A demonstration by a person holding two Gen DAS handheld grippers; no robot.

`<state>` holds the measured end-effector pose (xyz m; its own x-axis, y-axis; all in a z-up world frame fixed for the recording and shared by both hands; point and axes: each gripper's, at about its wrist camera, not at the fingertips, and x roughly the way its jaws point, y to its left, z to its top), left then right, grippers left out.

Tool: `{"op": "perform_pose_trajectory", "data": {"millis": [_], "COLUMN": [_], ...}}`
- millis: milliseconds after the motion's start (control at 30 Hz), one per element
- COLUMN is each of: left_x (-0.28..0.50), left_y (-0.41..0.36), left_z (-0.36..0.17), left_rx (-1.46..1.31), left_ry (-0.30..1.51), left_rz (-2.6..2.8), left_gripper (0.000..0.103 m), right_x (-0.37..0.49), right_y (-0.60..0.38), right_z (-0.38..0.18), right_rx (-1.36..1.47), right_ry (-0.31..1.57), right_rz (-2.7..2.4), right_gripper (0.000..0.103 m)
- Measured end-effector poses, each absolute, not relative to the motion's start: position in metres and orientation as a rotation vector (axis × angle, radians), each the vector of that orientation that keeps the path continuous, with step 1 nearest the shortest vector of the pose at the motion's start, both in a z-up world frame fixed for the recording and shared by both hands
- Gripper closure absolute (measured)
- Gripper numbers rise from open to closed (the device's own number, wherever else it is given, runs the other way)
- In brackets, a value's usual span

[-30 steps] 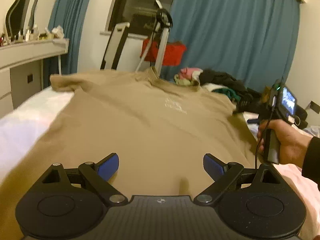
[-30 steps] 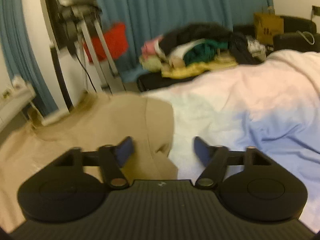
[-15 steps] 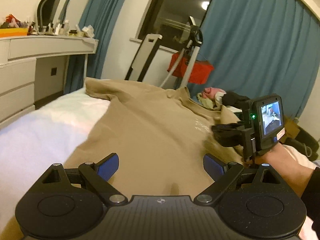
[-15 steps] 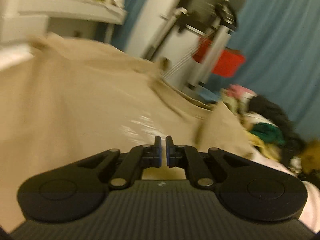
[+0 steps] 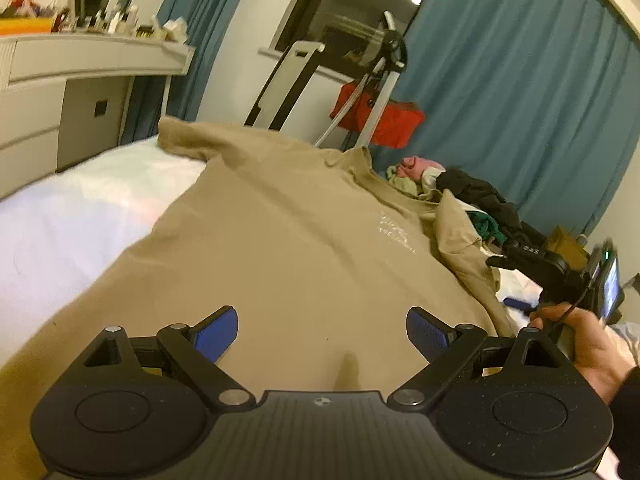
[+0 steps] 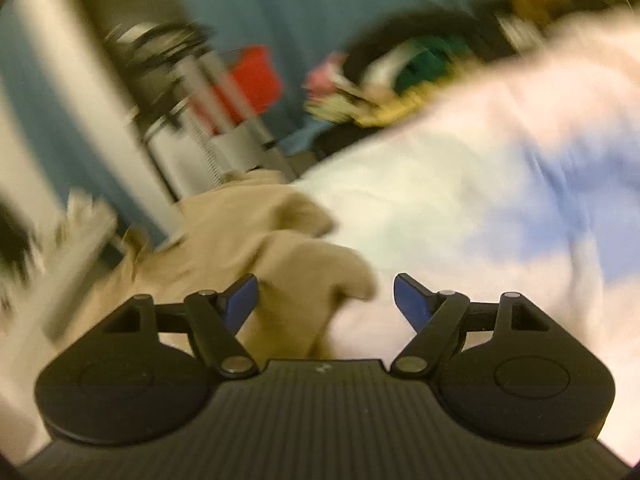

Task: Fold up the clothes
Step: 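Move the right gripper toward the side edge of the beige T-shirt, then grasp the T-shirt side edge with the right gripper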

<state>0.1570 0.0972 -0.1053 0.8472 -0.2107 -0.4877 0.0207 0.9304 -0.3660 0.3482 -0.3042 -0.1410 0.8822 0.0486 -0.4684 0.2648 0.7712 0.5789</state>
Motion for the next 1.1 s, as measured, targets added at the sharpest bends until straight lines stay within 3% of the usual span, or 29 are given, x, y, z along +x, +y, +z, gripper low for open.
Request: {"op": "perform_pose_trajectory", "data": {"millis": [167, 200, 233, 300, 600, 667, 767, 833, 867, 900, 1100], "left_x": [0.164, 0.165, 0.167, 0.17, 0.173, 0.172, 0.17, 0.169, 0.169, 0.168, 0.165], "left_y": [0.097, 0.097, 0.095, 0.092, 0.078, 0.076, 0.074, 0.073, 0.074, 0.074, 0.076], "left_z": [-0.115, -0.117, -0.118, -0.122, -0.126, -0.126, -0.125, -0.125, -0.125, -0.125, -0.125], "left_rx": [-0.37, -0.37, -0.368, -0.357, -0.307, -0.297, -0.287, -0.281, -0.281, -0.281, -0.285], "left_ry": [0.564, 0.566, 0.57, 0.574, 0.577, 0.577, 0.576, 0.576, 0.576, 0.577, 0.577], "left_rz": [-0.124, -0.124, -0.125, -0.122, -0.12, -0.126, -0.135, -0.139, -0.14, -0.142, -0.148], "left_gripper": [0.01, 0.01, 0.01, 0.01, 0.01, 0.01, 0.01, 0.01, 0.01, 0.01, 0.01], "right_x": [0.379, 0.385, 0.391, 0.399, 0.347, 0.33, 0.302, 0.286, 0.278, 0.269, 0.267], "right_y": [-0.303, -0.303, -0.303, -0.294, -0.35, -0.369, -0.403, -0.416, -0.42, -0.424, -0.427], "right_z": [-0.149, -0.151, -0.152, -0.141, -0.076, -0.077, -0.093, -0.104, -0.112, -0.119, -0.165], "right_rx": [0.789, 0.809, 0.829, 0.771, 0.371, 0.338, 0.455, 0.518, 0.572, 0.627, 0.916], "right_ry": [0.458, 0.452, 0.446, 0.482, 0.275, 0.261, 0.272, 0.275, 0.266, 0.256, 0.332], "right_rz": [-0.03, -0.012, 0.007, 0.02, -0.254, -0.349, -0.467, -0.505, -0.489, -0.47, -0.326], "right_gripper": [0.028, 0.038, 0.058, 0.084, 0.088, 0.084, 0.061, 0.027, 0.022, 0.018, 0.019]}}
